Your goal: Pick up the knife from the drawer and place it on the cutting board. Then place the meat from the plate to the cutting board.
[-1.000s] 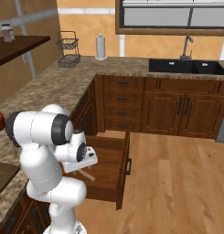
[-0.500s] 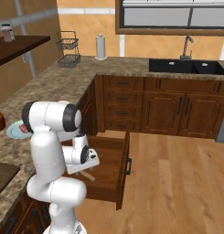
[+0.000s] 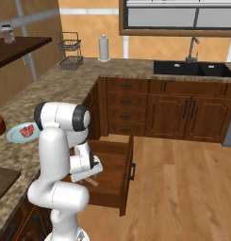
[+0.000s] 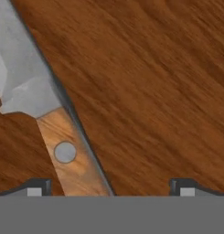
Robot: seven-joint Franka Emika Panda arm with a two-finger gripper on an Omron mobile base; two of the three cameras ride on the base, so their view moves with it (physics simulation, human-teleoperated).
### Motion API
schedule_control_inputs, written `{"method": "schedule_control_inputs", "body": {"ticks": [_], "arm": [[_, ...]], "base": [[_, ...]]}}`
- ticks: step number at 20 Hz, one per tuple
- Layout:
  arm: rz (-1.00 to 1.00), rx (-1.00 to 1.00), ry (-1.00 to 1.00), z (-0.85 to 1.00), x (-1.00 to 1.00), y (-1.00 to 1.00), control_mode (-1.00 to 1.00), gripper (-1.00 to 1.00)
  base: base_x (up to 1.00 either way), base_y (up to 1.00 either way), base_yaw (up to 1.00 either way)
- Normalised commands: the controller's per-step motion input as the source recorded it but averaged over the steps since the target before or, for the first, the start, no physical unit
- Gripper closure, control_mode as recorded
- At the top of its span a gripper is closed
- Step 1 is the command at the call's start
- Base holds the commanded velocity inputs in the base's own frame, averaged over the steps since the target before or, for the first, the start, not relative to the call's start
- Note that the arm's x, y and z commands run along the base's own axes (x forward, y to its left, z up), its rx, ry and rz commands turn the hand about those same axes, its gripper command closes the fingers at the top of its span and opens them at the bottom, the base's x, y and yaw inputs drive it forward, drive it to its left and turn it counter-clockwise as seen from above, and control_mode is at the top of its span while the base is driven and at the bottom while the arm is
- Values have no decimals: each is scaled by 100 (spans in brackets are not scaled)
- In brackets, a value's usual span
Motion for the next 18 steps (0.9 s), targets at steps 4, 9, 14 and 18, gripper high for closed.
{"method": "schedule_control_inputs", "body": {"ticks": [4,9,14,18], "arm": [[0,-1,0,-34,1,0,-100,100],[0,0,1,0,0,0,-100,100],[-1,0,0,13,-1,0,-100,100],[-7,0,0,96,2,0,-100,100]], "base": [[0,0,0],[0,0,0],[0,0,0],[0,0,0]]}}
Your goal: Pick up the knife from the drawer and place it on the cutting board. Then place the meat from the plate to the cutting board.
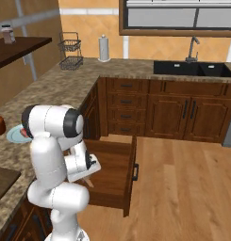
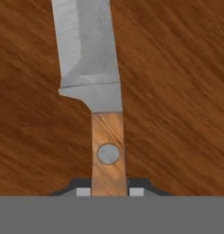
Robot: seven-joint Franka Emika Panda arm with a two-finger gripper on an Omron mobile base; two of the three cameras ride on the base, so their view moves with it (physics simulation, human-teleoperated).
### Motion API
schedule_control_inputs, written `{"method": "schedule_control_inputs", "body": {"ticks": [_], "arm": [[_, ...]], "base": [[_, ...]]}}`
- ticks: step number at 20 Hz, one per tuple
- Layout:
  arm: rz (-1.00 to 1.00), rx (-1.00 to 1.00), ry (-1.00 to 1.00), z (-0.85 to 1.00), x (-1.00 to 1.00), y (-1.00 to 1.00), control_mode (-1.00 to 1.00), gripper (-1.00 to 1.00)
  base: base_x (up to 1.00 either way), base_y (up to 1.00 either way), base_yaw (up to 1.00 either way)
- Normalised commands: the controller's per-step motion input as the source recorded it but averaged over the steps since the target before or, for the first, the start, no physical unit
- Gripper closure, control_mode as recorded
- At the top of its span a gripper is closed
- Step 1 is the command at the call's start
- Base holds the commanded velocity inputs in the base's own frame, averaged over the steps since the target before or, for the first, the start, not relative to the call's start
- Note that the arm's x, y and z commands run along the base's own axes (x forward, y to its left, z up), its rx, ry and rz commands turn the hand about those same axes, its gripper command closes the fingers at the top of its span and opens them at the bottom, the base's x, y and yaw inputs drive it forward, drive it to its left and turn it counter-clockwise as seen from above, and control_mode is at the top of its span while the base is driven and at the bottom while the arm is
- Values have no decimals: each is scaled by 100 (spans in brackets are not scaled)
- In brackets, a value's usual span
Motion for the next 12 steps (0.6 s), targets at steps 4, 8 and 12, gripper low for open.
{"method": "schedule_control_inputs", "body": {"ticks": [4,8,12], "arm": [[-2,0,-1,100,0,-4,-100,100],[-2,0,-11,100,0,-9,-100,100],[-5,0,-25,100,0,-4,-100,100]], "base": [[0,0,0],[0,0,0],[0,0,0]]}}
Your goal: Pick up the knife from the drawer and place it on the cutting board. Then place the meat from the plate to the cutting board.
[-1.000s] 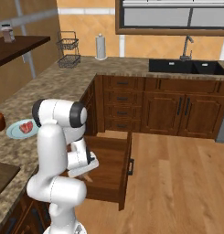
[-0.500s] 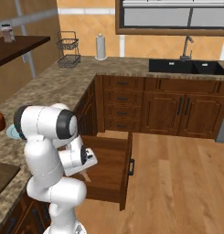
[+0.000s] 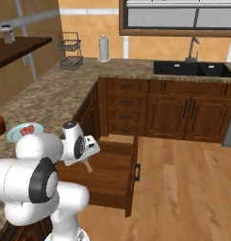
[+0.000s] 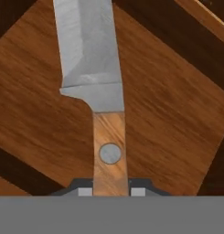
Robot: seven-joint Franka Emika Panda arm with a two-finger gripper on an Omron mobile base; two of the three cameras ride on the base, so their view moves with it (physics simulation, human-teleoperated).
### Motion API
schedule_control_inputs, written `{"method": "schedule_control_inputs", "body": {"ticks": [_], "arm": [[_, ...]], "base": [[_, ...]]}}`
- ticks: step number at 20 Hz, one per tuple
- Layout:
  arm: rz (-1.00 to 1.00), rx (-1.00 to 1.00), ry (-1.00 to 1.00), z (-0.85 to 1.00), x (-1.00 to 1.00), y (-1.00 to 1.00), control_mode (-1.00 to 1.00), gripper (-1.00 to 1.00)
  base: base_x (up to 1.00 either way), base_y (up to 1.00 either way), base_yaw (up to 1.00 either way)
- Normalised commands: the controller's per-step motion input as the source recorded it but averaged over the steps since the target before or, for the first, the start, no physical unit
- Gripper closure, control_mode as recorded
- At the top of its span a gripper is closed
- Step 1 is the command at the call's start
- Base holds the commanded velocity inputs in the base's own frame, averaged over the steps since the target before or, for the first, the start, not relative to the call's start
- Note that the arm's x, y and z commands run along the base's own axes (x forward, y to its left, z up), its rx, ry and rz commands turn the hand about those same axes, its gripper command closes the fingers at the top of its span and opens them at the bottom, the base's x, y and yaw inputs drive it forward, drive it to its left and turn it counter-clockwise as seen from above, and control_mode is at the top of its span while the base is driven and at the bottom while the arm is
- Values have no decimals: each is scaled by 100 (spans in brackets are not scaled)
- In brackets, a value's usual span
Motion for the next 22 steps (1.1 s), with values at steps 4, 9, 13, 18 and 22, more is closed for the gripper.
{"method": "schedule_control_inputs", "body": {"ticks": [4,9,13,18,22], "arm": [[-7,0,-25,100,-30,-11,-100,100],[-2,0,-24,100,-98,-10,-100,100],[0,4,-4,100,-100,-22,-100,100],[1,10,-4,64,-71,-23,-100,100],[0,1,0,7,-3,-3,-100,100]], "base": [[0,0,0],[0,0,0],[0,0,0],[0,0,0],[0,0,0]]}}
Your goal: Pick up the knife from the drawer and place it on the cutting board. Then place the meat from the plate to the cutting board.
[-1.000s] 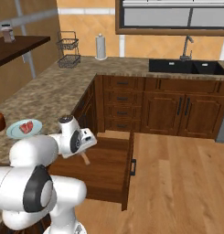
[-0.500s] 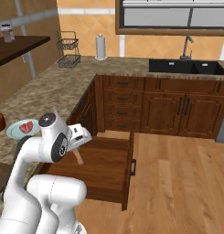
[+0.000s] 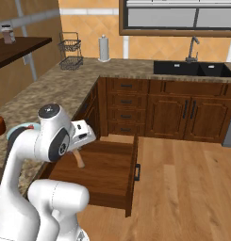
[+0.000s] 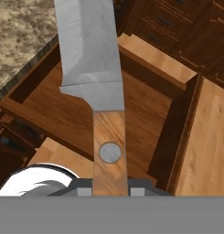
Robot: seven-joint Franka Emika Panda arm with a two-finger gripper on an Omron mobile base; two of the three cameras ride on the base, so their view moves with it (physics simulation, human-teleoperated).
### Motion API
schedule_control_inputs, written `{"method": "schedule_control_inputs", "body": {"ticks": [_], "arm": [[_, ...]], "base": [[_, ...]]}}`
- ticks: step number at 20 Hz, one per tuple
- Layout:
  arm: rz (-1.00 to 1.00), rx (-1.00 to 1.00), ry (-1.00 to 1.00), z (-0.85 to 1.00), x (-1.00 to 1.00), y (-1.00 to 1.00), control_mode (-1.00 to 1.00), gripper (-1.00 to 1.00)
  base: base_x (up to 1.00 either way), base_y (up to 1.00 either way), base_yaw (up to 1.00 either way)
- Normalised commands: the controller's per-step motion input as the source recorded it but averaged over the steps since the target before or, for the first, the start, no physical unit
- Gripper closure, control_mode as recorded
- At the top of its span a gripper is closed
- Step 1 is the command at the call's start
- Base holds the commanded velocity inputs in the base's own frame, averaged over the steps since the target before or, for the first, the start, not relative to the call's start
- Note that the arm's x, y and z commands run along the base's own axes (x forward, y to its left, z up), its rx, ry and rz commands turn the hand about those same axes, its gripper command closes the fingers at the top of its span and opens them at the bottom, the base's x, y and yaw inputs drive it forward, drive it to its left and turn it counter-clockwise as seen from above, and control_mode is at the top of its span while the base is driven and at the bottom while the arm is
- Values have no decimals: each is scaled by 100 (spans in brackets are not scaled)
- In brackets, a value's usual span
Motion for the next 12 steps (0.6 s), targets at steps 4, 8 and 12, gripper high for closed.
{"method": "schedule_control_inputs", "body": {"ticks": [4,8,12], "arm": [[0,0,0,0,-4,0,-100,100],[19,0,1,-1,-13,1,-100,100],[40,0,5,-11,-15,0,100,100]], "base": [[0,0,0],[0,0,0],[-4,-2,18]]}}
